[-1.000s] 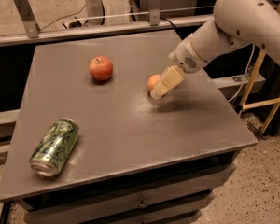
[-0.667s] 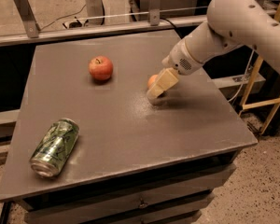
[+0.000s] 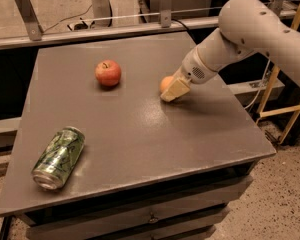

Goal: Move orange near apple

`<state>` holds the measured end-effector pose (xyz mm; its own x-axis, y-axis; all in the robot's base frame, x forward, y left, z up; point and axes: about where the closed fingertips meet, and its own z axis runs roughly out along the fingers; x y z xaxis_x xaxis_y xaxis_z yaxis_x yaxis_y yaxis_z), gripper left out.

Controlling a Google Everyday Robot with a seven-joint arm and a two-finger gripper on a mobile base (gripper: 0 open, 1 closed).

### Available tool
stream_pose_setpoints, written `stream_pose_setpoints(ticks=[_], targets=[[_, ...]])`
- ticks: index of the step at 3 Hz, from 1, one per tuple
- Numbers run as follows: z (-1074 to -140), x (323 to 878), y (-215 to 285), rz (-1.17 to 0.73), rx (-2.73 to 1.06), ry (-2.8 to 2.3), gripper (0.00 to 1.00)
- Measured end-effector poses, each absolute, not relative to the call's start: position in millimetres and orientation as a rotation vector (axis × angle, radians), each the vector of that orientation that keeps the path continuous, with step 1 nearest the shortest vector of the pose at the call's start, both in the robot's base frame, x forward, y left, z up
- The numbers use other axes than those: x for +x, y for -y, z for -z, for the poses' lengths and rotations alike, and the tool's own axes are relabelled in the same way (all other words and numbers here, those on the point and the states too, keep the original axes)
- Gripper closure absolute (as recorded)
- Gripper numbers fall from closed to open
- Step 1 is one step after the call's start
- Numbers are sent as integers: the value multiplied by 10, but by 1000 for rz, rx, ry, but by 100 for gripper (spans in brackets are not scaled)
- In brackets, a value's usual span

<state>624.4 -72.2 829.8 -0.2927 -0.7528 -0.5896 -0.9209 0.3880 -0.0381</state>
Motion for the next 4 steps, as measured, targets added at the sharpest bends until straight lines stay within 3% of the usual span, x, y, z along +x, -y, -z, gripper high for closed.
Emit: stream_pose_setpoints(ticks=[1,2,4], targets=[[-8556,6254,746,-439,-1406,-2064,88],[-9026,6354,660,-409,-1435,-1960,100],[-9293,6756,262,-441,-1454,-1894,100]])
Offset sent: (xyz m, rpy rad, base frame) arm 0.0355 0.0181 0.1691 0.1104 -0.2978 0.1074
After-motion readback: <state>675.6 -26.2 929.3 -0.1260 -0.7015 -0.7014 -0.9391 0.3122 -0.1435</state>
